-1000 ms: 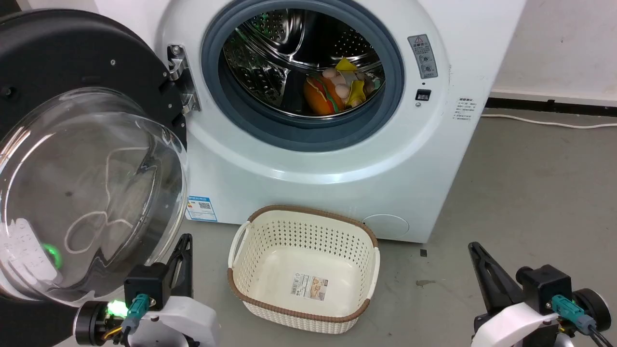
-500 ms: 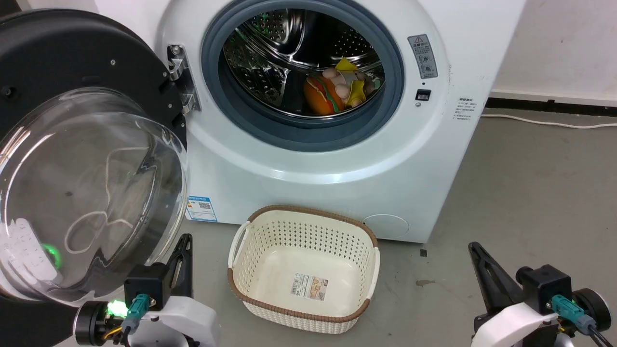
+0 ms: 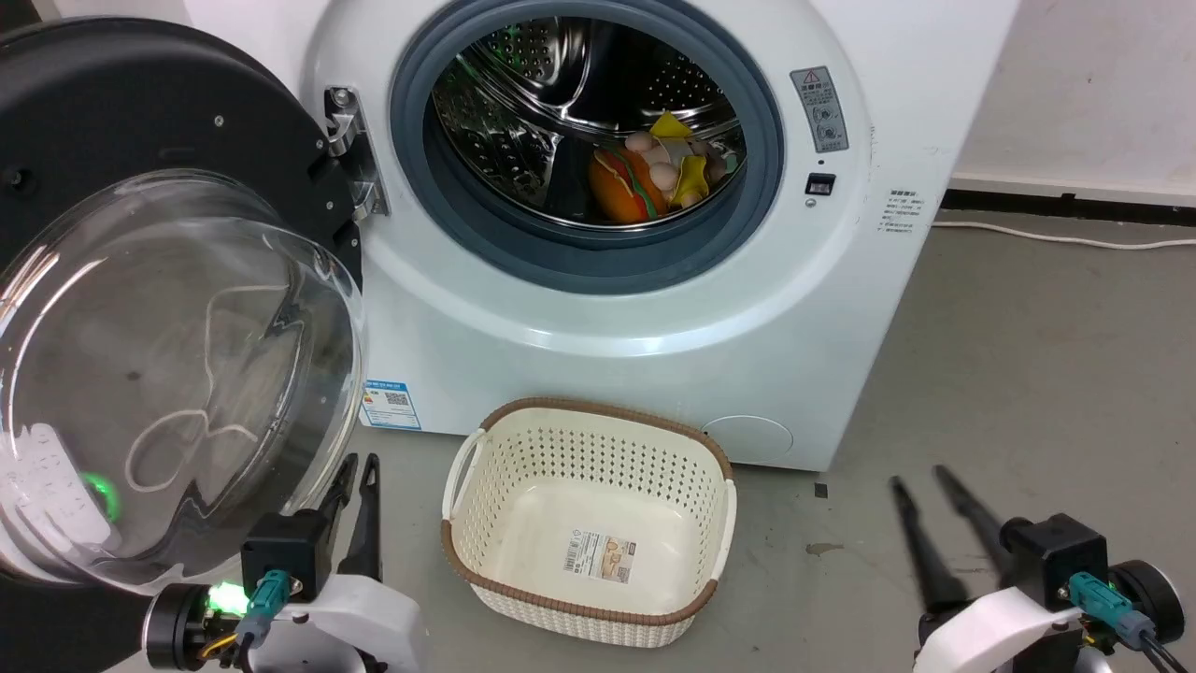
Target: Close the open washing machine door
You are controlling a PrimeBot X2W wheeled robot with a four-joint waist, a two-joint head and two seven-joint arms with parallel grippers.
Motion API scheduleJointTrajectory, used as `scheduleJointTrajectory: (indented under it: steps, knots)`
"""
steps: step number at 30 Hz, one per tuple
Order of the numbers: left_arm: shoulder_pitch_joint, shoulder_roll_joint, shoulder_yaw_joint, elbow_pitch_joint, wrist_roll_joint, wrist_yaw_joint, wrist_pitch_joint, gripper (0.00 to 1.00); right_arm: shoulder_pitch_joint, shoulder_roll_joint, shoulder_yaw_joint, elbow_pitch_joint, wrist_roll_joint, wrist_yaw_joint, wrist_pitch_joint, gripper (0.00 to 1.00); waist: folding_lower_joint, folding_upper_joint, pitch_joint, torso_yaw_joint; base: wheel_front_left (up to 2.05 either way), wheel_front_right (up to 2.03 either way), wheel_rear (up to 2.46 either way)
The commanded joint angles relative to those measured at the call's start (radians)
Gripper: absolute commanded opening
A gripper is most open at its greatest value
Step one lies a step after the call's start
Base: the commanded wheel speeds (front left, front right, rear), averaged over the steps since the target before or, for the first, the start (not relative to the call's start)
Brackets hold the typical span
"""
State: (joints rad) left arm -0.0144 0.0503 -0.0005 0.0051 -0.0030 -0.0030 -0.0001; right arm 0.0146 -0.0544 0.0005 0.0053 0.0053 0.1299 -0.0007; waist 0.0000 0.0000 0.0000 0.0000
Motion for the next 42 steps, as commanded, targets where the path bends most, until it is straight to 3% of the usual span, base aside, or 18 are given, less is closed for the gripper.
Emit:
scheduleJointTrajectory:
  steps: [1,22,42]
  knots:
    - [0.000,0.000,0.000,0.000,0.000,0.000,0.000,1.00,0.000,0.000,0.000,0.000,0.000,0.000,0.000,1.00,0.0000,0.0000,0.000,0.000,0.00,0.00,0.00]
    - [0.005,0.000,-0.008,0.003,-0.010,-0.005,-0.044,1.00,0.015,0.001,-0.015,0.000,0.024,0.000,-0.044,1.00,0.0000,0.0000,-0.004,0.030,0.00,0.00,0.00]
    - [0.032,0.000,0.005,-0.011,-0.023,-0.005,-0.090,1.00,0.010,-0.001,0.035,0.019,0.015,0.000,-0.090,1.00,0.0000,0.0000,-0.004,0.178,0.00,0.00,0.00]
